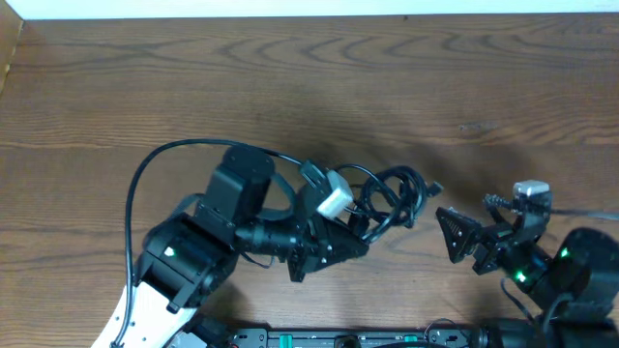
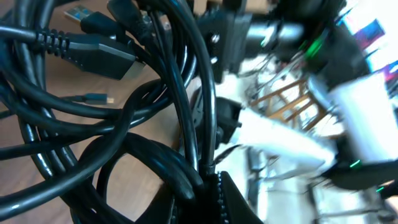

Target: Untangle cables

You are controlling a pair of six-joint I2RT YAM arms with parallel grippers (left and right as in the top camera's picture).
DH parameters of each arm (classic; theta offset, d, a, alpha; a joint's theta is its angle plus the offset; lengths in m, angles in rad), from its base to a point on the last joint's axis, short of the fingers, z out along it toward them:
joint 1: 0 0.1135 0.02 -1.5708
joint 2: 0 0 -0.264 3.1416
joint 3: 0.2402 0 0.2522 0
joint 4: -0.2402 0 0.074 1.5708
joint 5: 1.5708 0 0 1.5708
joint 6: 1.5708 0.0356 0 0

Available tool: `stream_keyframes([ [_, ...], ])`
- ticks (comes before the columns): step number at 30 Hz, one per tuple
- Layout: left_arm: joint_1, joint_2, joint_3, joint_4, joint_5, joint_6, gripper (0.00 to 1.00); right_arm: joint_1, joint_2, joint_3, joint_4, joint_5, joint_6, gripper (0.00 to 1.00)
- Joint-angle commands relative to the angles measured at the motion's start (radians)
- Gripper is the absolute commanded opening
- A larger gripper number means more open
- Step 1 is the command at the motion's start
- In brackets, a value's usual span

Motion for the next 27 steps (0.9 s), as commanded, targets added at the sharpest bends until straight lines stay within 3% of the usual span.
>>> stream_keyframes([
  [1,-0.067,-0.021,0.015,0.000,-0.189,0.106,0.07,-0.004,0.089,0.155,-0.119,-0.012,-0.141,0.99],
  [5,-0.165,-0.023,0.015,0.005,-0.393,0.140,0.07,-0.004,0.165,0.291,-0.255,-0.021,-0.178,0.99],
  [11,-0.271,-0.024,0.015,0.005,-0.661,0.197,0.08,-0.004,0.170,0.328,-0.279,-0.146,-0.195,0.99],
  [18,-0.351,-0.037,0.015,0.026,-0.666,0.372,0.07,-0.004,0.171,0.328,-0.273,-0.397,-0.329,0.95],
  [24,-0.425,-0.046,0.015,0.027,-0.666,0.547,0.07,-0.004,0.171,0.328,-0.267,-0.453,-0.336,0.81],
  [27,-0.439,-0.046,0.015,0.029,-0.666,0.597,0.08,-0.004,0.171,0.328,-0.257,-0.484,-0.336,0.79],
])
